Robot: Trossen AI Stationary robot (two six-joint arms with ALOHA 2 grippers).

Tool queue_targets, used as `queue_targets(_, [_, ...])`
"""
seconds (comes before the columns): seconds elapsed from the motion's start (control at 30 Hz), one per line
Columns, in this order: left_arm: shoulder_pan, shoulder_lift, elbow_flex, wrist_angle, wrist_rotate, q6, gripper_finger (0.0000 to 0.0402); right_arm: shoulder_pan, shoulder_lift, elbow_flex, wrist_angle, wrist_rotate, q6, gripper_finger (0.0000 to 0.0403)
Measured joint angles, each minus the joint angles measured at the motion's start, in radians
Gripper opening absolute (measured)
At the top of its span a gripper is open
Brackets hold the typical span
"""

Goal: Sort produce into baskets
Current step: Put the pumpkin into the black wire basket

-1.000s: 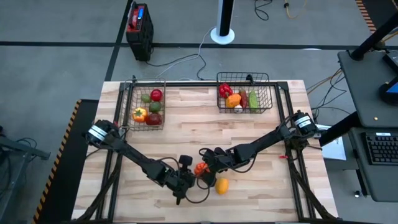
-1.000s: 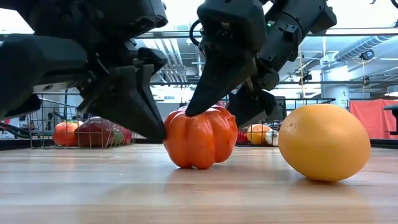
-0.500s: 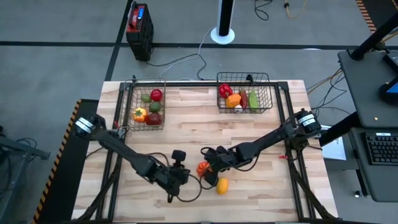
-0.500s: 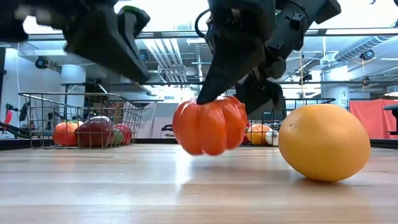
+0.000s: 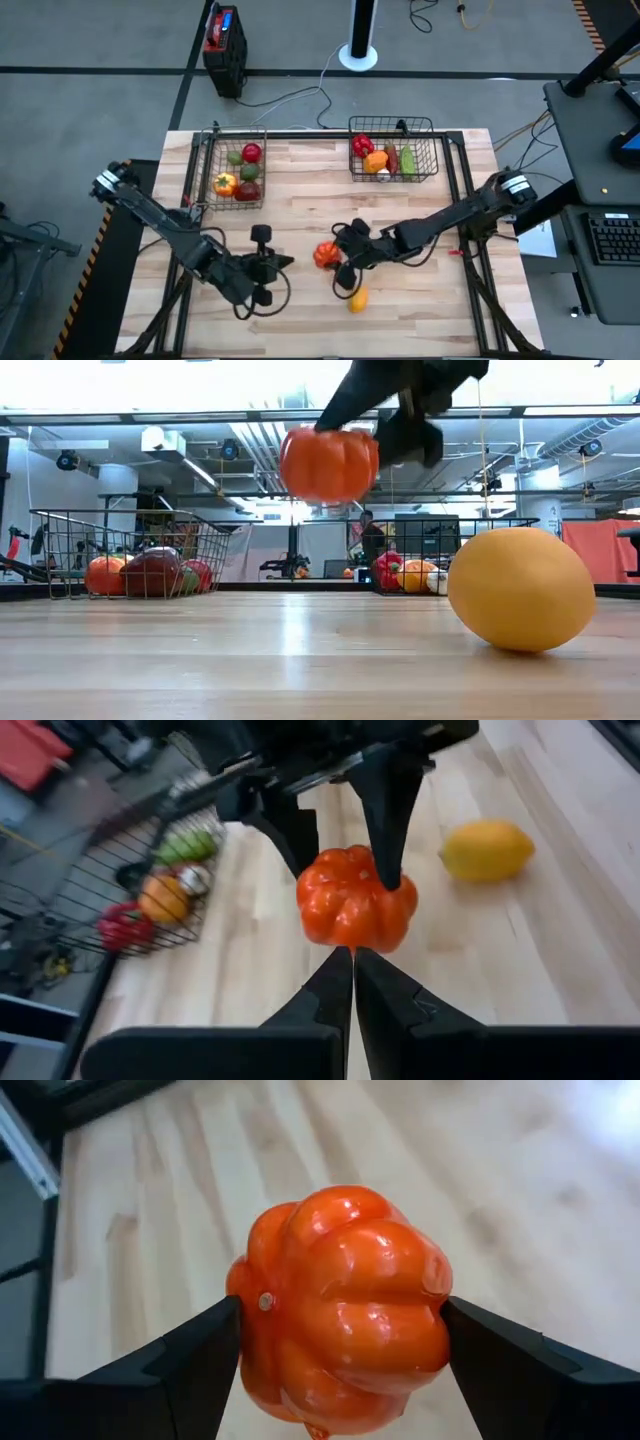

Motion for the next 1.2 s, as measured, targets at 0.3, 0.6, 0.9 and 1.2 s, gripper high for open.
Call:
queue_targets(0.3, [-0.026, -0.065, -0.059, 0.039, -0.105, -0.035, 0.0000, -0.013, -0.172, 0.000, -0.151, 0.264, -0.086, 0.0308])
queue_targets(0.6, [-0.027, -0.068, -0.080, 0.033, -0.227, -0.233, 0.0000, -0.164, -0.363, 0.001, -0.599, 0.482, 0.152, 0.0308])
queue_targets(0.9, [-0.021, -0.068, -0.080, 0.047, -0.411, -0.088, 0.0000, -0.463, -0.395, 0.001, -0.719, 0.412, 0.123, 0.0308])
queue_targets(1.2, [0.039, -0.068, -0.070, 0.081, -0.225, 0.112, 0.0000, -0.839, -0.326, 0.001, -0.723, 0.265, -0.022, 0.0308])
